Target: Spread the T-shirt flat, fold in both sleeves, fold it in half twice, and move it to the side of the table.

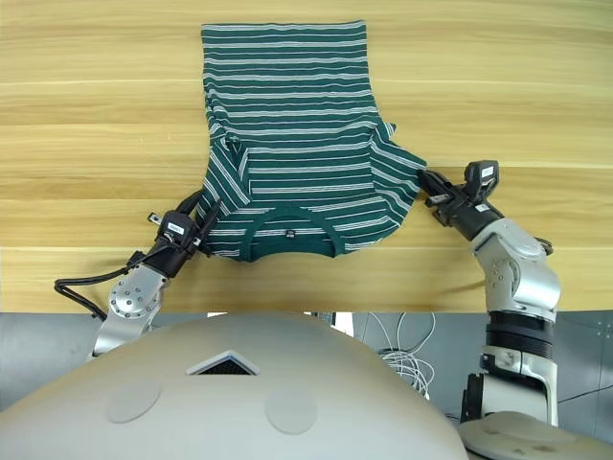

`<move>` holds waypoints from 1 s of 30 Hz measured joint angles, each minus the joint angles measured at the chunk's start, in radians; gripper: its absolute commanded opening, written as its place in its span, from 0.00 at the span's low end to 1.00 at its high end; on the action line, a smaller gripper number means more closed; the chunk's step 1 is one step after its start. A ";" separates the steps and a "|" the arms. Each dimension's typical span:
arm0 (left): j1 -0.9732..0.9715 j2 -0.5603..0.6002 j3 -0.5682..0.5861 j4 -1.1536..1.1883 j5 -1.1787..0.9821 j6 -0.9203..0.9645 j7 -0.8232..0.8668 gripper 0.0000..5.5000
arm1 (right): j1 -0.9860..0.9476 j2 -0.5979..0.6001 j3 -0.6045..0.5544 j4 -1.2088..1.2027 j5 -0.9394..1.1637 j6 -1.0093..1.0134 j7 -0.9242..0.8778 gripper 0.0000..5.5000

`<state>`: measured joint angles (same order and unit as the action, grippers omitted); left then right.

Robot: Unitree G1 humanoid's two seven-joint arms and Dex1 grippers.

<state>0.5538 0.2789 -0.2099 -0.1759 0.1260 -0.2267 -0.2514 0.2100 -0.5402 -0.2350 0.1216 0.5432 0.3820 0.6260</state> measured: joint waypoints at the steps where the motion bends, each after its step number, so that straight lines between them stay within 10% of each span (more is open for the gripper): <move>1: 0.000 0.000 0.001 0.000 0.000 0.000 0.000 0.29 | 0.003 0.006 0.001 -0.007 0.000 -0.001 0.004 0.01; 14: -0.011 0.007 0.007 0.001 -0.002 0.001 -0.011 0.29 | 0.167 -0.063 0.050 -0.478 -0.249 -0.176 0.041 0.01; 26: -0.042 0.010 -0.020 0.009 0.004 0.010 -0.024 0.29 | 0.114 -0.085 0.419 -0.482 -0.692 -0.232 -0.024 0.01; 30: -0.040 0.013 -0.023 0.009 0.005 0.010 -0.024 0.29 | 0.113 -0.122 0.447 -0.475 -0.748 -0.248 -0.017 0.16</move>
<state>0.5134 0.2923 -0.2332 -0.1667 0.1309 -0.2168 -0.2753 0.3232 -0.6618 0.2118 -0.3538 -0.2046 0.1342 0.6092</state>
